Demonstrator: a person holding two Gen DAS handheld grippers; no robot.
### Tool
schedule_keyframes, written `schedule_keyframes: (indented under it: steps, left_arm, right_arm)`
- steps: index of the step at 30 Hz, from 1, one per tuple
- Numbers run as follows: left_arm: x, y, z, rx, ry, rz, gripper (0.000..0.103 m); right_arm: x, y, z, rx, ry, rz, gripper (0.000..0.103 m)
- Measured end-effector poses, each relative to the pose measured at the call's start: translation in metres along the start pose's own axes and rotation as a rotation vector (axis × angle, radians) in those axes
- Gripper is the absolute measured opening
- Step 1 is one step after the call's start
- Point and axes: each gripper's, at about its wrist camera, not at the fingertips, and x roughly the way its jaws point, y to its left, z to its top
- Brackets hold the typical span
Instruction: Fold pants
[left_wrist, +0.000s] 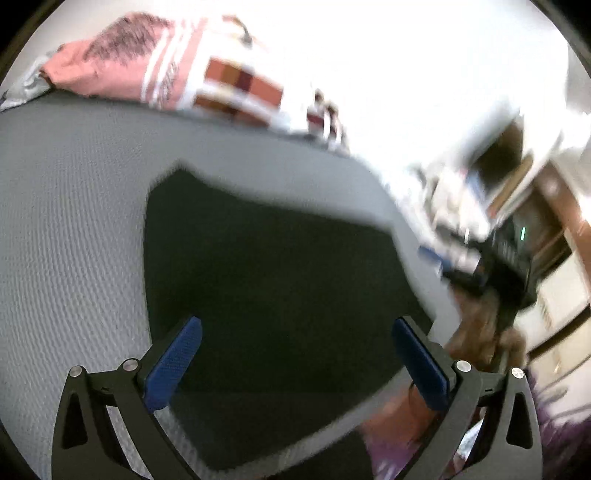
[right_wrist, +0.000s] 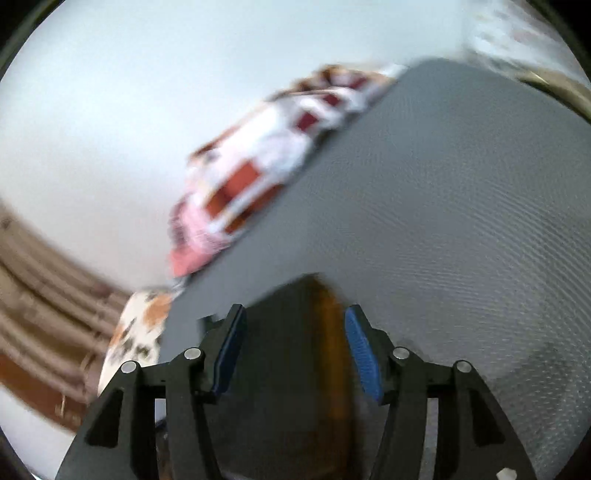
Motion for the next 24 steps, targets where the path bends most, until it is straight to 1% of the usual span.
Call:
schedule_keyframes:
  steps: [2,4,5,7,8,9,11,12,14,15,16,17,18,19,21,24]
  left_arm:
    - [0.009,0.008,0.018,-0.019,0.005,0.029,0.102]
    - [0.021,0.016,0.028,-0.050,0.026,0.026,0.102]
    - [0.029,0.023,0.032,-0.069,0.038,0.027,0.102]
    - [0.042,0.035,0.035,-0.115,0.069,0.045,0.102]
    - [0.048,0.039,0.033,-0.132,0.082,0.042,0.102]
    - [0.051,0.042,0.032,-0.144,0.090,0.043,0.102]
    - [0.051,0.046,0.027,-0.143,0.079,0.042,0.102]
    - [0.052,0.043,0.026,-0.124,0.078,0.048,0.102]
    - [0.046,0.040,0.016,-0.075,0.092,0.077,0.102]
    - [0.047,0.036,0.014,-0.047,0.101,0.093,0.102]
    - [0.049,0.031,0.012,-0.010,0.110,0.114,0.102]
    - [0.049,0.029,0.011,0.009,0.116,0.124,0.102]
    - [0.049,0.026,0.009,0.023,0.122,0.131,0.102]
    - [0.049,0.025,0.008,0.028,0.127,0.134,0.102]
    - [0.046,0.025,0.006,0.017,0.120,0.127,0.102]
    - [0.041,0.028,0.003,-0.004,0.119,0.124,0.102]
  right_arm:
    - [0.014,0.019,0.003,-0.069,0.049,0.016,0.054]
    - [0.036,0.031,0.009,-0.108,0.089,-0.005,0.054]
    - [0.049,0.032,0.012,-0.119,0.127,-0.006,0.054]
    - [0.066,0.022,0.009,-0.099,0.184,-0.040,0.054]
    - [0.068,0.014,0.005,-0.072,0.207,-0.040,0.055]
    - [0.069,0.003,-0.002,-0.027,0.225,-0.012,0.054]
    - [0.058,-0.011,-0.014,0.039,0.231,0.022,0.053]
    - [0.049,-0.017,-0.023,0.062,0.237,0.041,0.053]
    - [0.034,-0.023,-0.042,0.078,0.262,0.046,0.053]
    - [0.020,-0.024,-0.051,0.085,0.261,0.059,0.052]
    - [0.010,-0.024,-0.053,0.094,0.241,0.078,0.052]
    - [-0.010,-0.027,-0.054,0.118,0.197,0.104,0.053]
    - [-0.024,-0.031,-0.053,0.139,0.162,0.090,0.053]
    - [-0.036,-0.037,-0.052,0.158,0.132,0.059,0.054]
    - [-0.049,-0.051,-0.052,0.189,0.104,0.034,0.055]
    - [-0.042,-0.060,-0.058,0.216,0.143,0.014,0.055]
